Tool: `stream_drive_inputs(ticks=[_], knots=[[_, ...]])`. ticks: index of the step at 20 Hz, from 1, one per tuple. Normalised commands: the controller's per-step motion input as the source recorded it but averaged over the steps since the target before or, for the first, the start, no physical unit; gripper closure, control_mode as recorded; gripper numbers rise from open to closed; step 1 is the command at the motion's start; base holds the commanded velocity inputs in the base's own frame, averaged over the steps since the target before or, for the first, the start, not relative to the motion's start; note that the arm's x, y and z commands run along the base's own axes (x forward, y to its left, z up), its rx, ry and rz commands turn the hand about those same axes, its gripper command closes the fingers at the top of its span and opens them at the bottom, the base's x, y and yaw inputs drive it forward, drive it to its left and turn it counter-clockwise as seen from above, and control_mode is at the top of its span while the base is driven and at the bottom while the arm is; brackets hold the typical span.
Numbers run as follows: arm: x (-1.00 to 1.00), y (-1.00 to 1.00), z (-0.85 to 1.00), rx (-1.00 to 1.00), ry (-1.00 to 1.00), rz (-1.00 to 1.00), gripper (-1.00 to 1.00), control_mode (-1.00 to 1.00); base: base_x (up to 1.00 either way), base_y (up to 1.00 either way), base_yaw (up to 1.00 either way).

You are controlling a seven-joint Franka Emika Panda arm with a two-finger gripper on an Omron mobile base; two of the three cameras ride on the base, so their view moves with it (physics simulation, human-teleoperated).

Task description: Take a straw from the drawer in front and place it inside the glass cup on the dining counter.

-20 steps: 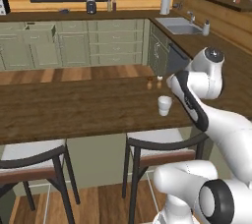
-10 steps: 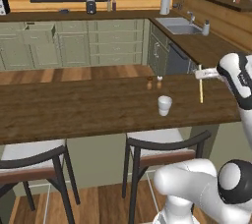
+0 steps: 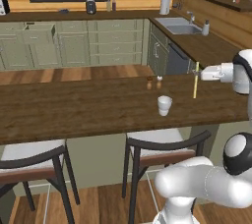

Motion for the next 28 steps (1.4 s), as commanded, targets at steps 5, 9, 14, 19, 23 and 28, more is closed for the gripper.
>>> stream_drive_inputs(ticks=[5, 9, 14, 19, 23, 28], knots=[[0.16, 0.35, 0.00, 0.00, -0.14, 0.07, 1.00, -1.00, 0.00, 0.00, 0.00], [0.13, 0.26, -0.07, 0.00, -0.01, 0.01, 1.00, -1.00, 0.00, 0.00, 0.00], [0.32, 0.25, -0.17, 0.00, 0.05, 0.00, 1.00, -1.00, 0.00, 0.00, 0.00], [0.39, 0.19, -0.24, 0.00, 0.05, 0.00, 1.00, -1.00, 0.00, 0.00, 0.00], [0.38, 0.02, -0.34, 0.00, 0.01, 0.00, 1.00, -1.00, 0.00, 0.00, 0.00], [0.41, 0.00, -0.31, 0.00, 0.00, 0.00, 1.00, -1.00, 0.00, 0.00, 0.00]])
